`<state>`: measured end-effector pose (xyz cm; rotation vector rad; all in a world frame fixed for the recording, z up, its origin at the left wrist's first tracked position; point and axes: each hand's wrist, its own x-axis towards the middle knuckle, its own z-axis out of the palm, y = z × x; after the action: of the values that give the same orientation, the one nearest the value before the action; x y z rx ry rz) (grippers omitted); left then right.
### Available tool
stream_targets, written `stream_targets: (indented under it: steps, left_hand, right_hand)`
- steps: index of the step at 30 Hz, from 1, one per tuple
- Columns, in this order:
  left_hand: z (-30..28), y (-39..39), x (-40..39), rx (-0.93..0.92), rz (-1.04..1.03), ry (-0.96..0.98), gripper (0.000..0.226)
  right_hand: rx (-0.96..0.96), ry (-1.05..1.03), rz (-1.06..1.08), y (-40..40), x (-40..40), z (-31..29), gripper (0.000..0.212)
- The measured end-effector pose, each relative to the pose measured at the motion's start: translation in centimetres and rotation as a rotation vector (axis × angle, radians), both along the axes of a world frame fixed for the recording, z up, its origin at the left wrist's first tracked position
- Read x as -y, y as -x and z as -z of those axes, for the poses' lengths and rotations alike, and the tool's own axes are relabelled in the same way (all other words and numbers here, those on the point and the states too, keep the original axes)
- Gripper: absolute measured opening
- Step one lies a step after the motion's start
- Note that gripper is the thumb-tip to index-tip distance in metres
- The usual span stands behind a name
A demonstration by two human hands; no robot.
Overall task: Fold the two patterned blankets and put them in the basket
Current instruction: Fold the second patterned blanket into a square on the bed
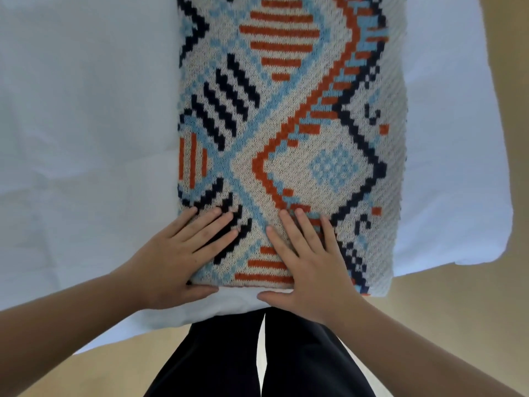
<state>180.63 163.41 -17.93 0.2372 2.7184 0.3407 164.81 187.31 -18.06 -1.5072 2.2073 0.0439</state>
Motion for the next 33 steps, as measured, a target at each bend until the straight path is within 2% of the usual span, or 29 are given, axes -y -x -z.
stream_targets:
  steps: [4,8,10,11,13,16,18,20,23,26,28,31,33]
  left_hand:
    - [0.3,-1.5,0.5,0.004,-0.018,-0.030,0.079]
    - [-1.3,-0.1,1.2,-0.046,-0.003,-0.080,0.058]
    - [-2.7,0.9,1.7,-0.071,-0.053,-0.152,0.045]
    - [-3.7,1.7,2.1,-0.026,-0.124,-0.209,0.039]
    - [-6.2,3.5,3.2,0.081,-0.347,-0.356,0.034]
    - [-8.9,5.5,5.5,0.187,-0.569,-0.539,0.034]
    - [-10.6,7.7,7.3,0.182,-0.673,-0.618,0.035]
    - [-12.3,10.5,9.2,0.135,-0.733,-0.648,0.031]
    - [-14.1,16.4,12.4,0.018,-0.819,-0.580,0.016]
    - [-14.5,23.4,15.5,-0.135,-0.893,-0.468,0.015]
    - [-13.6,27.5,17.4,-0.238,-0.920,-0.382,0.018]
    - [-11.2,31.9,19.4,-0.286,-1.092,-0.388,0.033]
    - [-9.1,33.2,19.9,-0.219,-1.229,-0.449,0.058]
  right_hand:
    - [-0.029,0.000,-0.068,0.3,-1.1,0.2,0.099]
    - [-0.033,-0.002,-0.077,0.8,-0.8,-0.5,0.104]
    - [-0.027,-0.004,-0.064,1.2,-0.6,-1.4,0.106]
    - [-0.014,-0.041,-0.048,1.8,-0.1,-2.1,0.103]
    - [0.047,-0.164,-0.026,3.7,1.8,-4.5,0.088]
    - [0.134,-0.326,0.050,8.6,4.6,-8.9,0.035]
    - [0.127,-0.305,0.134,11.9,6.2,-12.0,0.008]
    - [0.022,-0.238,0.192,14.9,8.7,-15.1,0.009]
    - [-0.204,-0.177,0.214,19.9,12.6,-16.8,0.012]
    - [-0.395,-0.109,0.233,25.2,16.0,-16.0,0.012]
    - [-0.473,0.014,0.319,28.4,17.9,-14.4,0.013]
    - [-0.593,0.208,0.397,32.4,20.4,-11.1,0.036]
    - [-0.505,0.262,0.443,32.4,21.4,-9.2,0.048]
